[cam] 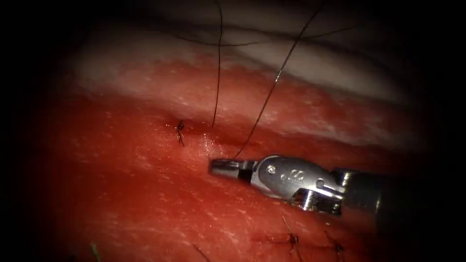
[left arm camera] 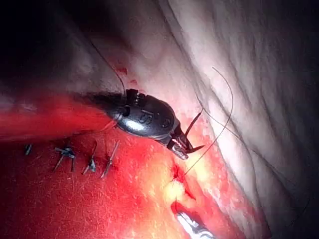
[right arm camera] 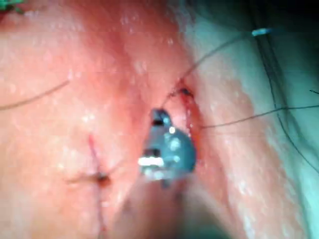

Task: Wound Closure

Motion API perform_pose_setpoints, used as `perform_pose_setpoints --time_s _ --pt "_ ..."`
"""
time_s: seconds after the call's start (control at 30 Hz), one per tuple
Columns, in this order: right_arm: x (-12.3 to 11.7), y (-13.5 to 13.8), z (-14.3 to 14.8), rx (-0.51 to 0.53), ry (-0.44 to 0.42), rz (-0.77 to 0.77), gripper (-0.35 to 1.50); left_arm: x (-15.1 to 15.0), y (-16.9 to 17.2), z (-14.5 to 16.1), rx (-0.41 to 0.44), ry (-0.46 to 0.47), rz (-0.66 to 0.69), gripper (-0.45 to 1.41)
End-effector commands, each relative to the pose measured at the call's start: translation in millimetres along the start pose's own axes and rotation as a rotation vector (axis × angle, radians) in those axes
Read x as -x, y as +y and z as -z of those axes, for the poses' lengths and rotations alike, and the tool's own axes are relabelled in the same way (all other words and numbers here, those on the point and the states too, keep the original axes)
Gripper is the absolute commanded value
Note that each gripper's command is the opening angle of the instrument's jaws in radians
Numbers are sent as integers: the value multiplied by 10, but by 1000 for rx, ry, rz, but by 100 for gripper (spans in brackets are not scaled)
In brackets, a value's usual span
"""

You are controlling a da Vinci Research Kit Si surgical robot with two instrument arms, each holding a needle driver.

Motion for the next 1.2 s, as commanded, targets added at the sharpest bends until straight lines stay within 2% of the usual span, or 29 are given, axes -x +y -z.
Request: perform_pose_setpoints --time_s 0.03,0.07,0.2,0.57,0.6,0.7,1.03,1.17,1.2 --pt "-15 -22 -3 -24 1 -3 -35 7 1 -6 1 0 2 -35" --pt "-15 -22 -3 -24 1 -3 -35 7 1 -6 1 0 2 -35" --pt "-34 -60 11 -58 5 -9 -35 7 1 -6 1 0 1 -35" --pt "-46 -109 21 -129 14 0 -35 7 1 -7 0 0 1 -35" --pt "-50 -124 26 -155 8 3 -35 7 1 -7 0 0 1 -35" --pt "-56 -136 30 -171 3 5 -35 7 1 -7 0 0 1 -35" --pt "-70 -161 36 -237 8 18 -35 7 1 -6 1 0 1 -35" --pt "-75 -161 38 -236 17 13 -35 7 1 -6 1 0 1 -35" --pt "-77 -157 39 -217 23 9 15 7 1 -6 1 0 1 -35"
